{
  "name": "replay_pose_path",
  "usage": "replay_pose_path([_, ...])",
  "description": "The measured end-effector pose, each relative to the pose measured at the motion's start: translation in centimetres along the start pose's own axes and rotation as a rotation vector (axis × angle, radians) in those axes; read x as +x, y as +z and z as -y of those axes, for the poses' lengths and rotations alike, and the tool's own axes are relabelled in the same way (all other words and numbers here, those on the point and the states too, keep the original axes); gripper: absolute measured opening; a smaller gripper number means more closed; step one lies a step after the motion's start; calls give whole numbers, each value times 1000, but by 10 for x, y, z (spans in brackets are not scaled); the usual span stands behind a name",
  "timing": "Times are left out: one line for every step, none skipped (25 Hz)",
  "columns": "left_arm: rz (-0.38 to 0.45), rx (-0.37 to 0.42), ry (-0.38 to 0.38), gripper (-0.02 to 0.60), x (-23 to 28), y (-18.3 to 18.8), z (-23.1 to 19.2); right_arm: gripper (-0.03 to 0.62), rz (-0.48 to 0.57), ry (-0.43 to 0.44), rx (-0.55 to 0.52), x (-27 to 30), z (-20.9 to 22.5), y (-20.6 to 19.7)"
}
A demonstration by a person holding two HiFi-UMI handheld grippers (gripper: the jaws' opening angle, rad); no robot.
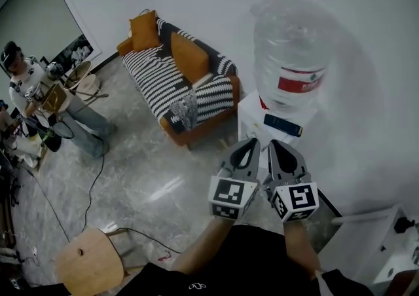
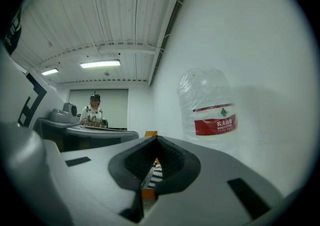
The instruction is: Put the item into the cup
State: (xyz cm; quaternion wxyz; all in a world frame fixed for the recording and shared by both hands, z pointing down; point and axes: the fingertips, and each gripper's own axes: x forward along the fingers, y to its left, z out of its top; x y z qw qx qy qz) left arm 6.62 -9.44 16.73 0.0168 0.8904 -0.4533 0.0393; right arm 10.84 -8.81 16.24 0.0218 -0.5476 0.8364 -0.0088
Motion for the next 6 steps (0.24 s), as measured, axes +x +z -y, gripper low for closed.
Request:
replay_pose_path([1,1,-1,12,0,0,0,11,-2,1,-1,0,0,-1])
replay_pose_path([2,2,-1,13,1,-1,1,11,-5,2,-1,0,1,-2])
replay_pose_path([1,3,-1,12,1,-1,0,11,-9,3,0,0,1,-3])
replay_pose_path([0,3,0,12,1,-2,0,11,-13,4,0,1,1,-5])
replay_pose_path([-2,3,0,13,1,-3,0,11,-16,4,1,1,1,-6])
replay_pose_path([-4,2,1,12,1,-3,-1,11,-19,5,1,1,1,-7])
